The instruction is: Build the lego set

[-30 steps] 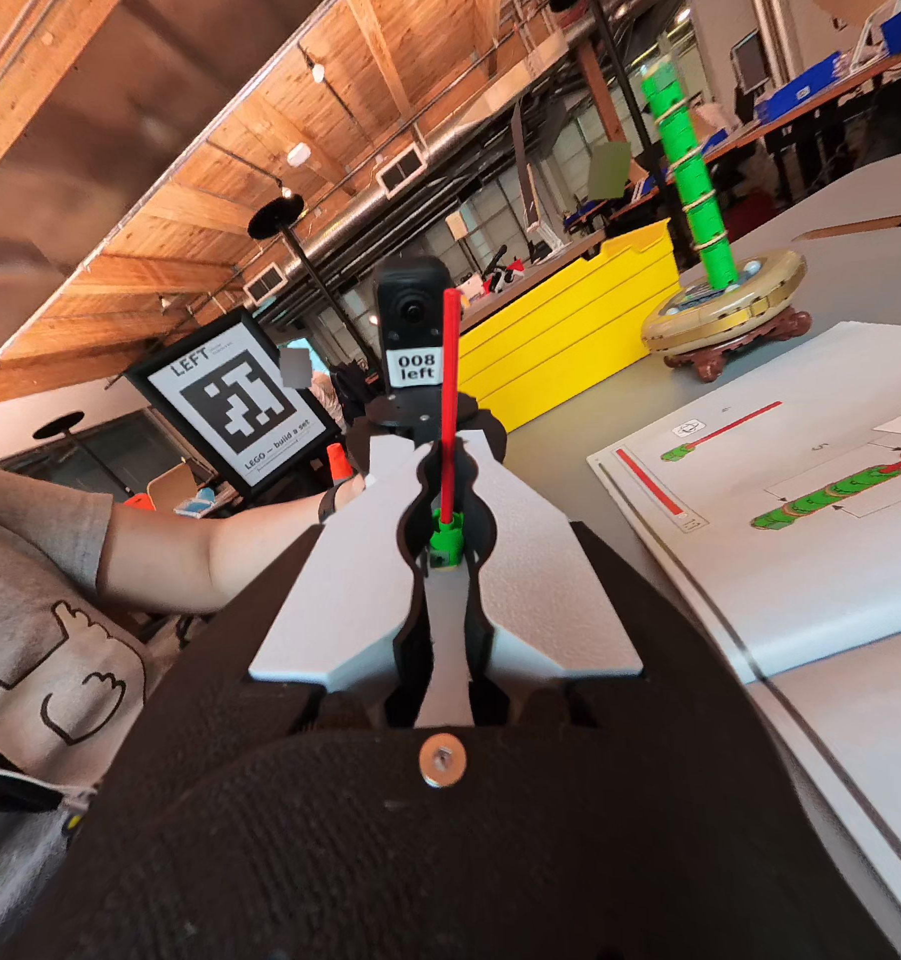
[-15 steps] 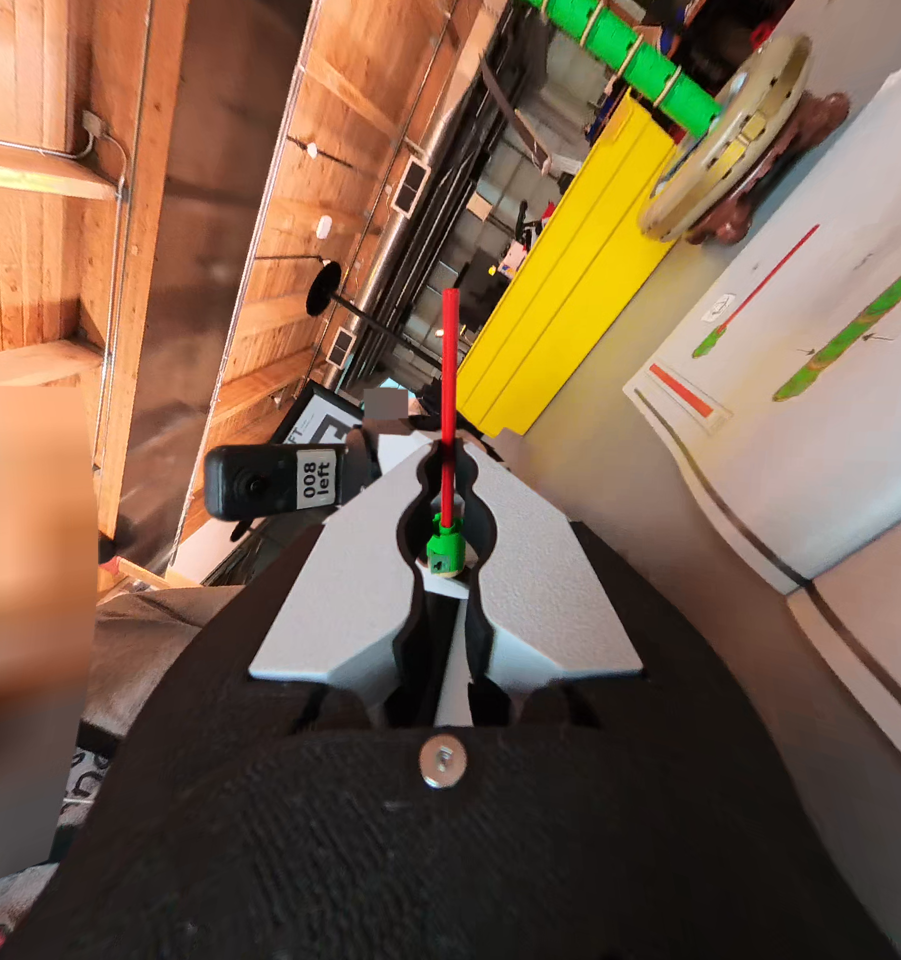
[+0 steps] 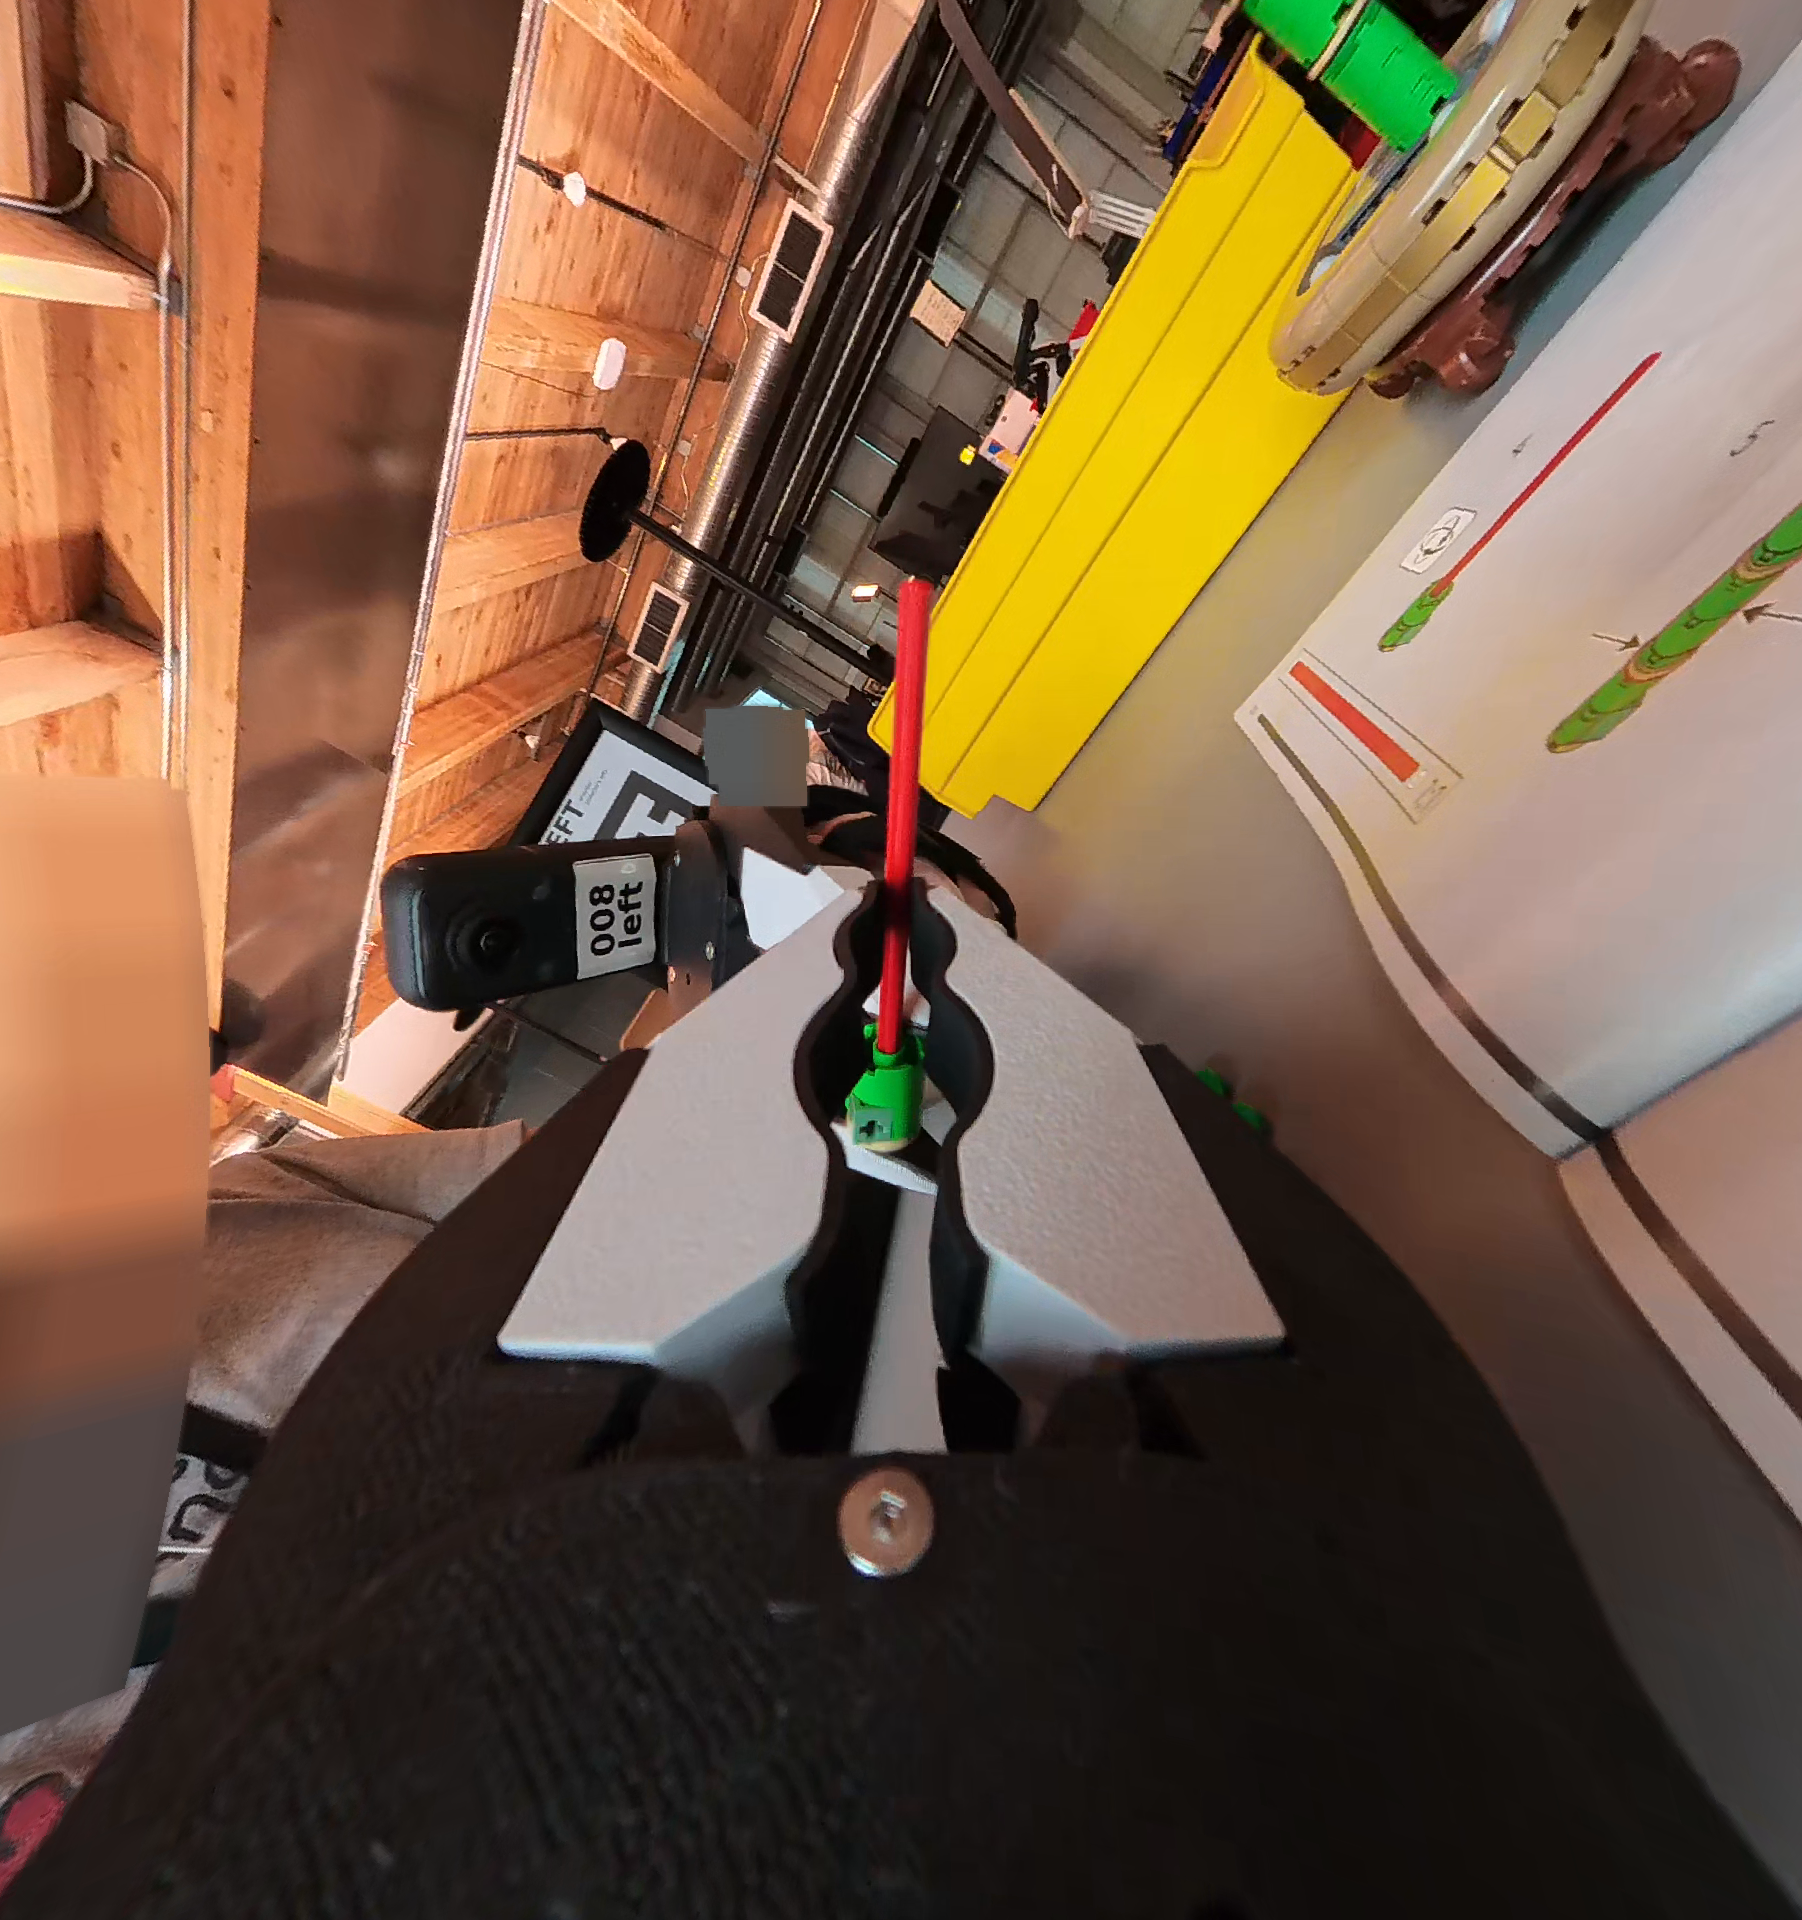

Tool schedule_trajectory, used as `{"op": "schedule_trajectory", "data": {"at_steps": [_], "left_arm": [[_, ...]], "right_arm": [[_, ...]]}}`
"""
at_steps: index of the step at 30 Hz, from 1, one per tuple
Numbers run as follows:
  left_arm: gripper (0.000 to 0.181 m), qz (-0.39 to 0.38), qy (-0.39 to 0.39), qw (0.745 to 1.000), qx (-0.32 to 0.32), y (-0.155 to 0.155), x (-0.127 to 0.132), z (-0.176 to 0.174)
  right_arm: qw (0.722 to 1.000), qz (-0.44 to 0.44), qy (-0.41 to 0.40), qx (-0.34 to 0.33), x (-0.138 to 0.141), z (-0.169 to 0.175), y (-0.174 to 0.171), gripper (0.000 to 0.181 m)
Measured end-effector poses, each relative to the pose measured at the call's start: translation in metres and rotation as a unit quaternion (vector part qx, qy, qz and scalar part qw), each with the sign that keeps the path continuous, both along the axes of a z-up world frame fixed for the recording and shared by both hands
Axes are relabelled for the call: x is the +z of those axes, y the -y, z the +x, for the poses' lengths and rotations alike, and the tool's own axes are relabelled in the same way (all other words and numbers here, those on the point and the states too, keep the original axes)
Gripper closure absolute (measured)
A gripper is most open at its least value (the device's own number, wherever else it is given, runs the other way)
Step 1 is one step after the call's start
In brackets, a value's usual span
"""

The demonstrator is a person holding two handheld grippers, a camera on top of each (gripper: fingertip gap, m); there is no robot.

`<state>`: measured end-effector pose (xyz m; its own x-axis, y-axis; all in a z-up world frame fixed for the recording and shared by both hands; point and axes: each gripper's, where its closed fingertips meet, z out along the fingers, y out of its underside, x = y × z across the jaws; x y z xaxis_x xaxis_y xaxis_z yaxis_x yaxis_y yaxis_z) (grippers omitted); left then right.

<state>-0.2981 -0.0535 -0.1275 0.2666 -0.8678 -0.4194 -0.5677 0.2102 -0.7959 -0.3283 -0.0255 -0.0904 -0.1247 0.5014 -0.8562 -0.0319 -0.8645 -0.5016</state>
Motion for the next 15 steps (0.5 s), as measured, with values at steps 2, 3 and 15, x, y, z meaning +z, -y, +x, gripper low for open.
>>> {"op": "schedule_trajectory", "data": {"at_steps": [2, 3, 15], "left_arm": [[0.155, -0.003, 0.003, 1.000, 0.001, -0.0004, 0.0006, -0.0012], [0.155, -0.002, 0.002, 1.000, 0.002, -0.0006, 0.0008, -0.0017], [0.156, 0.008, 0.000, 1.000, 0.001, 0.0018, 0.0027, -0.0025]], "right_arm": [[1.000, -0.006, -0.002, -0.001, -0.0003, 0.0006, -0.0015, 0.179], [1.000, -0.006, -0.003, 0.000, 0.0002, 0.0007, -0.0015, 0.179], [1.000, -0.013, -0.004, 0.013, 0.0002, 0.0015, -0.0003, 0.179]]}}
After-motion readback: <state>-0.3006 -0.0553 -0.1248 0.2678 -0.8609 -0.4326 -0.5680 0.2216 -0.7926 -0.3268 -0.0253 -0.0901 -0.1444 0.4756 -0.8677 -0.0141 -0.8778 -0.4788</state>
